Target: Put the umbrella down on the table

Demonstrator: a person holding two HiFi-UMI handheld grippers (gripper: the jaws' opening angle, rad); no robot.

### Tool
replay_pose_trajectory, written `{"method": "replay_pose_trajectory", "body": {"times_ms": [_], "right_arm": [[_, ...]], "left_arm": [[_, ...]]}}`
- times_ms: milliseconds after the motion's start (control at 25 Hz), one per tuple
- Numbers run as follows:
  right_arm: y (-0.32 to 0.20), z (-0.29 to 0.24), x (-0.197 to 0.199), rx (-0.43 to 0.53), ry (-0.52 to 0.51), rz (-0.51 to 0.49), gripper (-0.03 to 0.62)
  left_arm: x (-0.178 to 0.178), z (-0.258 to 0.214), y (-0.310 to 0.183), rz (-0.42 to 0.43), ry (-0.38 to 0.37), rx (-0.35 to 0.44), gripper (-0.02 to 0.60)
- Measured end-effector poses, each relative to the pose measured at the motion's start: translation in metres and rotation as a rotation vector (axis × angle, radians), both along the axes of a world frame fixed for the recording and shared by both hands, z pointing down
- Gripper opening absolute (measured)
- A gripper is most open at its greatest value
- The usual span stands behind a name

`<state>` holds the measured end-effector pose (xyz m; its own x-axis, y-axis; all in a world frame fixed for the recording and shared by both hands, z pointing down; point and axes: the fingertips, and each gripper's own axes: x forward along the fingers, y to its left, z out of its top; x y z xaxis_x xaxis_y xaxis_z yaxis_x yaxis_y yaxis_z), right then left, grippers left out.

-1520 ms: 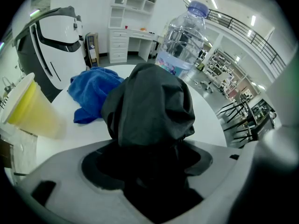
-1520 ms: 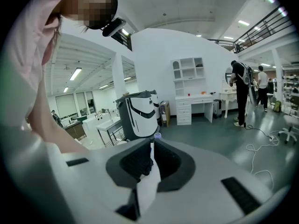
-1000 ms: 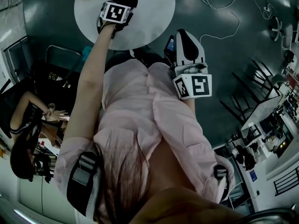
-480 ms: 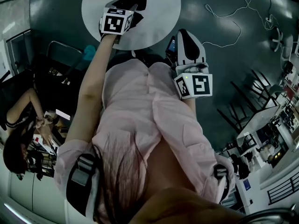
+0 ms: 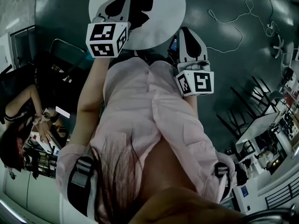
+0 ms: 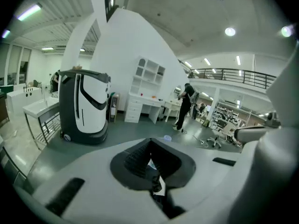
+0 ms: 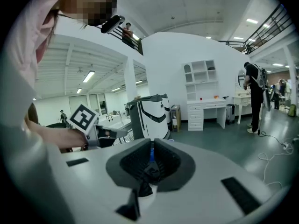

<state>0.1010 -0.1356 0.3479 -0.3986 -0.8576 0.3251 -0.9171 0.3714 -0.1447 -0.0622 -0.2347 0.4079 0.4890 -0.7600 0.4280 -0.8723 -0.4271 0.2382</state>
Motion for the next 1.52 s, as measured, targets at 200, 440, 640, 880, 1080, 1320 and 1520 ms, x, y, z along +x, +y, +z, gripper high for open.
{"method": "replay_pose_trajectory", "body": {"times_ms": [200, 440, 640, 880, 1080, 1320, 1520], "right_arm": [[0.000, -0.006, -0.011, 0.025, -0.005, -0.031, 0.041], [-0.004, -0.014, -0.028, 0.062, -0.009, -0.078, 0.041], [-0.001, -0.023, -0.037, 0.089, -0.005, -0.111, 0.041], [0.003, -0.021, -0.040, 0.088, 0.005, -0.123, 0.041], [0.008, -0.019, -0.034, 0.086, 0.009, -0.106, 0.041], [0.011, -0.020, -0.027, 0.086, 0.016, -0.080, 0.041], [0.008, -0.019, -0.022, 0.084, 0.022, -0.063, 0.041]], "left_arm": [[-0.020, -0.070, 0.028, -0.038, 0.037, 0.149, 0.018], [-0.047, -0.096, 0.065, -0.063, -0.020, 0.224, 0.018], [-0.065, -0.094, 0.098, -0.087, -0.043, 0.225, 0.018], [-0.068, -0.089, 0.111, -0.120, -0.020, 0.214, 0.018], [-0.054, -0.084, 0.113, -0.106, 0.022, 0.198, 0.018], [-0.042, -0.083, 0.113, -0.067, 0.029, 0.189, 0.018], [-0.039, -0.081, 0.107, -0.062, 0.028, 0.186, 0.018]]}}
